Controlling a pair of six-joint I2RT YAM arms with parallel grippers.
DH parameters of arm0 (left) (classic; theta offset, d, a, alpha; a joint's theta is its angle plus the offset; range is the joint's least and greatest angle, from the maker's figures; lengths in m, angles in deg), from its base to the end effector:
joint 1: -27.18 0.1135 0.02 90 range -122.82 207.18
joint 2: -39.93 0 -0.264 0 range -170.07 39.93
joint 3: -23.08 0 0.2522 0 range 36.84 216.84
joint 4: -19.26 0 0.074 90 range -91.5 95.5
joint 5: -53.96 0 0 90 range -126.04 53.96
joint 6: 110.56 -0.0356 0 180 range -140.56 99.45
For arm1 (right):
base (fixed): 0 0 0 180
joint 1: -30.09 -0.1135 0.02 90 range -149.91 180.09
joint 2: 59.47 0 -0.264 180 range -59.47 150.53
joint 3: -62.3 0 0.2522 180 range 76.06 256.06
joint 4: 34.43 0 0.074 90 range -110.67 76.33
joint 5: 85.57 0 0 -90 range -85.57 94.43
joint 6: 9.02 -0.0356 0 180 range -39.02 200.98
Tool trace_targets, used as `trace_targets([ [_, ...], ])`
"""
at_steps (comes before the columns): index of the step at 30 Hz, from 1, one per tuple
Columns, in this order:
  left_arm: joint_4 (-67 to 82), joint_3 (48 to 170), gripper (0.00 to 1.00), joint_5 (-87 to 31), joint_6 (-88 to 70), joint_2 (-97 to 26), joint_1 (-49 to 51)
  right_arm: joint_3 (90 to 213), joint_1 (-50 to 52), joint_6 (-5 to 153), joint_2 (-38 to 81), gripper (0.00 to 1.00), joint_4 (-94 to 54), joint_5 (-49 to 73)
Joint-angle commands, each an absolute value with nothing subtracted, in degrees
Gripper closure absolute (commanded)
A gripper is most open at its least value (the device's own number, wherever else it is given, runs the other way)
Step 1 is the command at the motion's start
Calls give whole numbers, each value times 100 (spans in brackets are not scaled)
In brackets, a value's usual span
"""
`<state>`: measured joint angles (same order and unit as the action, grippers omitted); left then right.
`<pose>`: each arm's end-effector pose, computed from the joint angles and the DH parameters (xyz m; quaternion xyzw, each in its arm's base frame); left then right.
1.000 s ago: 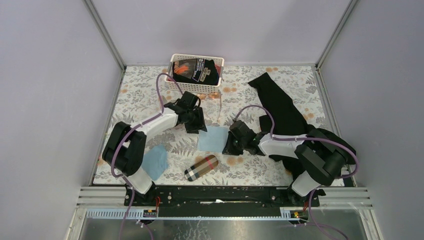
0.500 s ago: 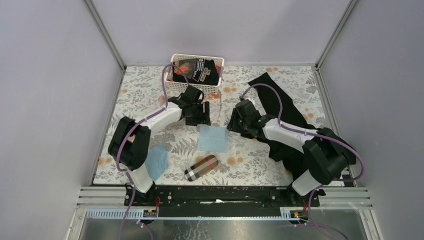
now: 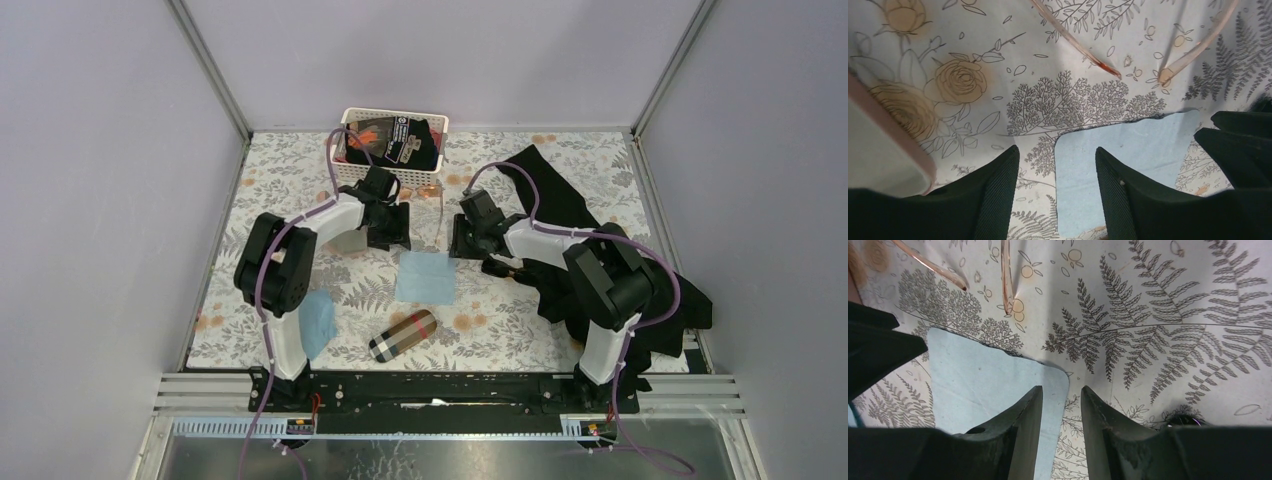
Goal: Organize the sunglasses
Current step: Fold the glasses cleaning cloth at the center of the board.
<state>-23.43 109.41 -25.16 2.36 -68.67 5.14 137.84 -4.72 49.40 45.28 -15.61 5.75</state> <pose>0.3531 -0.1502 0.1694 0.0131 0.9720 -0.1680 0.1640 0.3120 0.2180 0.1642 -0.0304 0.9331 0.2051 0.2938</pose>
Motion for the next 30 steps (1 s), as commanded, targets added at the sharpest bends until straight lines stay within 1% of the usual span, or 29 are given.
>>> trace_targets([
  [1,-2185,11084,39,-1974,76,-7256,593,13940,-446,5105,4746,58,-1577,965],
  [6,-2259,11083,43,-1879,98,-7473,593,13891,-444,5015,4927,61,-1712,1234],
  [10,-2263,11053,53,-1650,115,-7543,591,13868,-441,4978,4923,62,-1763,1286],
  [14,-2354,10899,59,-1479,81,-7464,585,13855,-445,4977,4880,64,-1726,1243],
  [17,-2384,10807,66,-1477,88,-7380,574,13822,-442,4952,4843,66,-1742,1243],
  [20,-2380,10802,76,-1460,102,-7400,552,13820,-437,4949,4831,69,-1744,1189],
  [22,-2382,10852,81,-1445,114,-7459,541,13828,-443,4958,4838,72,-1733,1165],
  [24,-2383,10908,91,-1442,132,-7507,541,13844,-443,4960,4846,76,-1725,1149],
  [26,-2379,10946,98,-1439,133,-7545,539,13854,-441,4967,4868,80,-1716,1130],
  [27,-2382,10952,100,-1456,140,-7543,538,13867,-440,4967,4875,82,-1714,1136],
  [30,-2400,10977,100,-1494,142,-7498,538,13873,-441,4977,4869,93,-1708,1116],
])
